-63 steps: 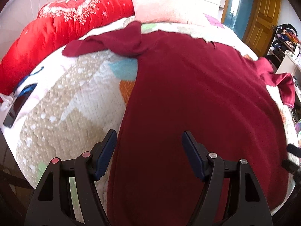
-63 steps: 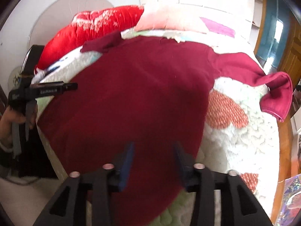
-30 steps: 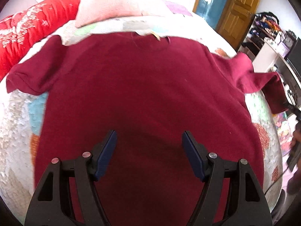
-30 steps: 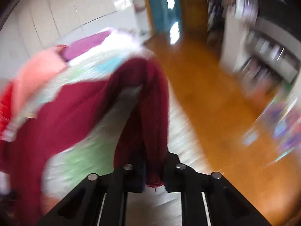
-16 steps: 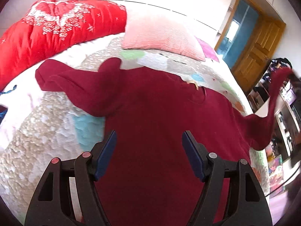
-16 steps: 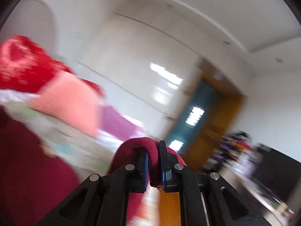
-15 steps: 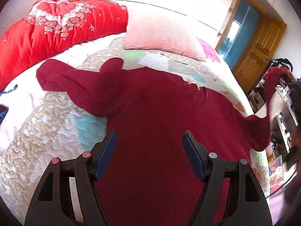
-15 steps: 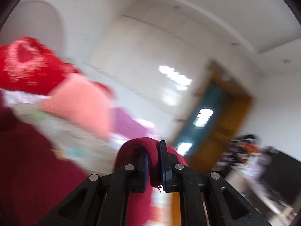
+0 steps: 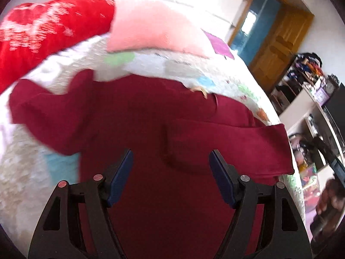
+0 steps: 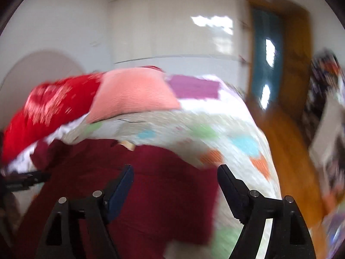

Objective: Fold small clothes

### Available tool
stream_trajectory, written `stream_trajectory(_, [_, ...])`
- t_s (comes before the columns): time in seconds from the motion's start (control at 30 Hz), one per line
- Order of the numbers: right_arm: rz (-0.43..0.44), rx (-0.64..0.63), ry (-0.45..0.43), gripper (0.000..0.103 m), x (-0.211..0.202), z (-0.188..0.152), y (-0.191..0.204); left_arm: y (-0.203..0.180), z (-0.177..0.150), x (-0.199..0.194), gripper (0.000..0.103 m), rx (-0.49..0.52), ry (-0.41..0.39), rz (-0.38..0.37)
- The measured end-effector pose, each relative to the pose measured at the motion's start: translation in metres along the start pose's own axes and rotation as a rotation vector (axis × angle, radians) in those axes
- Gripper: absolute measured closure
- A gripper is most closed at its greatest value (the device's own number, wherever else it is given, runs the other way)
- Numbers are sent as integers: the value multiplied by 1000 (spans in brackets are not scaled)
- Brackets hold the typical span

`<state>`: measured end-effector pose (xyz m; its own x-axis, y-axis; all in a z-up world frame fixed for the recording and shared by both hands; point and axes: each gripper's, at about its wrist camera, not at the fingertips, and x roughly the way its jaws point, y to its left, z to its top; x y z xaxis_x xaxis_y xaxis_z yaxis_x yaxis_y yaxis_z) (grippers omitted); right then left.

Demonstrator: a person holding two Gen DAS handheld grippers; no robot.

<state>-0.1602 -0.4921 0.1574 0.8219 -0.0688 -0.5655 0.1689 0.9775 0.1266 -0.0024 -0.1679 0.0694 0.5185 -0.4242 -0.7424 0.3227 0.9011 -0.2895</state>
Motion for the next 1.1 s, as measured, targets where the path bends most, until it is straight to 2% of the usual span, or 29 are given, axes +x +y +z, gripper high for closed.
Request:
stream_trajectory(0.1, [-13,109,61,26,-7,-15,-40,-11,8,35,30,10,51,42])
stream_trajectory(0.17, [-24,132,75,26,-8,-23,-54,-16,9,53,30,-3,87,65])
stream_trajectory(0.27, [-33,147,91,26,-1,-30,-63,-18,15,72,30,-74,102,23])
stream_trajectory(0.3, [-31,158,99,26,6,-31,-64,-20,18,76,36,-99,95,16])
stream_trajectory(0.33, [-32,167,111,26,12,-32,-65,-22,22,77,46,-103,97,3])
stream_trajectory(0.37, [-42,183,132,26,19,-33,-69,-27,28,81,87,-92,120,-27])
stream_trajectory(0.4, [-46,192,142,26,22,-35,-70,-32,34,86,96,-79,166,-61])
stream_trajectory(0.47, [-41,214,151,26,26,-39,-70,-35,46,79,96,-62,149,-62])
stream_trajectory(0.57, [-18,208,144,26,27,-35,-63,-32,67,48,96,3,50,-34])
stream_trajectory(0.63, [-15,175,122,26,24,-29,-57,-19,77,30,96,-11,3,-12])
stream_trajectory(0.73, [-17,158,117,26,27,-21,-50,4,79,20,96,-19,-16,33])
stream_trajectory(0.8, [-3,172,121,26,30,-20,-48,19,76,22,96,-37,-11,78])
stream_trajectory(0.9, [0,160,138,26,39,-18,-39,41,66,38,96,-81,33,103])
stream_trajectory(1.0, [-16,140,149,26,48,-16,-29,44,57,49,96,-68,52,133])
stream_trajectory(1.1, [4,152,169,26,59,-14,-26,45,53,53,96,-64,57,143])
